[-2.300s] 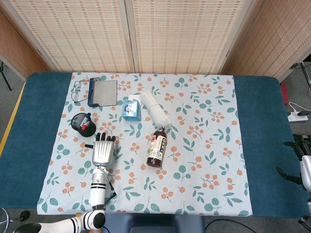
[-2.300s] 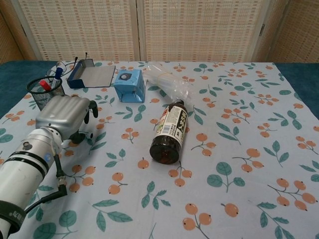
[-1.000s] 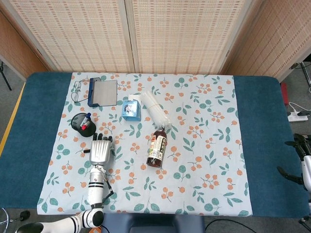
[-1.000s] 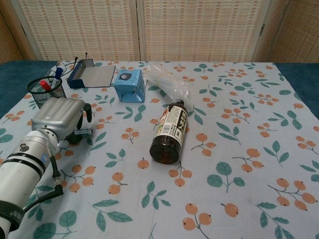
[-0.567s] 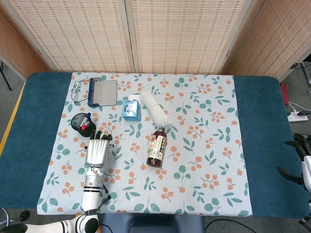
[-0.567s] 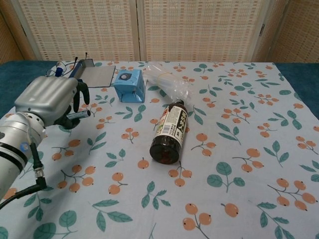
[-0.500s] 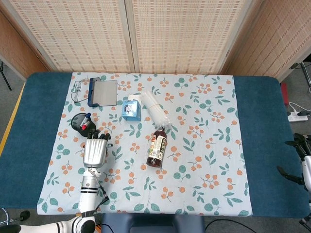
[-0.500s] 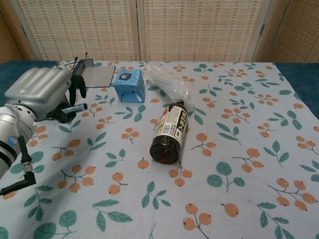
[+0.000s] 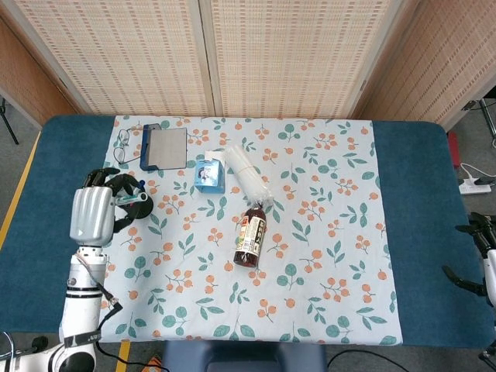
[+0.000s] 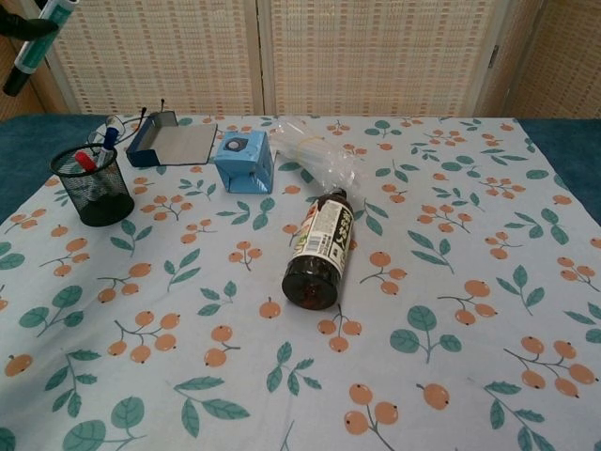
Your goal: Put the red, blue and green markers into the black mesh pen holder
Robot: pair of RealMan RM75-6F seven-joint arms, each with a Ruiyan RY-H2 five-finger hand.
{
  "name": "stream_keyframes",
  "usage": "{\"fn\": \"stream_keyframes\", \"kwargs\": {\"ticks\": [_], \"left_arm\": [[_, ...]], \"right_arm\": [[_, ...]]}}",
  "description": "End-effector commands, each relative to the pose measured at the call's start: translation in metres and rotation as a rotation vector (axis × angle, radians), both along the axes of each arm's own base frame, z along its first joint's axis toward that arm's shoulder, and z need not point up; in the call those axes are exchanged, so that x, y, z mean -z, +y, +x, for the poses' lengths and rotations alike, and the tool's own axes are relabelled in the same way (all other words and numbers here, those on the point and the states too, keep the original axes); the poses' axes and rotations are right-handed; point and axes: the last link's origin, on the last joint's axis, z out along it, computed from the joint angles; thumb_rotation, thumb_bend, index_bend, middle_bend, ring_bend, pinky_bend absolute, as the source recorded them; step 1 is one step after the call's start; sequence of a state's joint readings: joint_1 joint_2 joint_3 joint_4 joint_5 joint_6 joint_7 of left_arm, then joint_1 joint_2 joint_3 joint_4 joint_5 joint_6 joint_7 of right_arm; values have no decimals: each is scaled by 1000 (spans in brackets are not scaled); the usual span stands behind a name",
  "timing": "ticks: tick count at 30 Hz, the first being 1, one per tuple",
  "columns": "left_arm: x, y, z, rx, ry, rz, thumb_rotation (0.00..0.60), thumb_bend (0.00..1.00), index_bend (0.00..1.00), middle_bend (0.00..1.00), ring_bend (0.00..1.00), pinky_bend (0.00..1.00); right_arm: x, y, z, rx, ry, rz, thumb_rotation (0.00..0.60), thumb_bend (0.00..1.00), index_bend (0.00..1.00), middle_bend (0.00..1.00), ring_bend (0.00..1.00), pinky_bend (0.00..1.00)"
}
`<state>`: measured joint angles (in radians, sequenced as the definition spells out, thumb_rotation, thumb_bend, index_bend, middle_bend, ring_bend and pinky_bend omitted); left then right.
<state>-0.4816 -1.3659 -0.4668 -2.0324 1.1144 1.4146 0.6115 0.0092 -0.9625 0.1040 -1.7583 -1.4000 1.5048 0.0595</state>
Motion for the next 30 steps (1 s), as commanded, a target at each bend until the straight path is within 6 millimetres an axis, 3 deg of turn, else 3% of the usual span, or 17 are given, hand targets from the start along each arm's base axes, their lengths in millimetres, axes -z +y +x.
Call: {"fn": "stream_keyframes", "kwargs": {"ticks": [1, 6, 12, 18, 30], "left_arm": [[-15, 48, -11, -21, -185, -44, 600, 276, 478, 622, 296, 256], [-6, 76, -31, -52, -173, -60, 600, 277, 488, 618, 298, 249], [4, 94, -51, -90, -166, -62, 600, 277, 496, 616, 296, 242], [16, 97, -67, -132, -210, -67, 600, 277, 497, 615, 293, 240], [34, 99, -66, -147, -303, -73, 600, 277, 498, 616, 293, 240]], "right_arm": [[0, 0, 0, 1, -1, -1, 600, 99, 279, 80, 232, 176], [0, 0, -1, 9, 2, 0, 600, 98, 279, 80, 232, 176], [2, -2, -2, 20, 11, 2, 600, 99, 279, 80, 232, 176], [5, -3, -3, 26, 16, 9, 600, 98, 279, 80, 232, 176], [5, -4, -4, 29, 14, 7, 600, 98, 279, 80, 232, 176]]}}
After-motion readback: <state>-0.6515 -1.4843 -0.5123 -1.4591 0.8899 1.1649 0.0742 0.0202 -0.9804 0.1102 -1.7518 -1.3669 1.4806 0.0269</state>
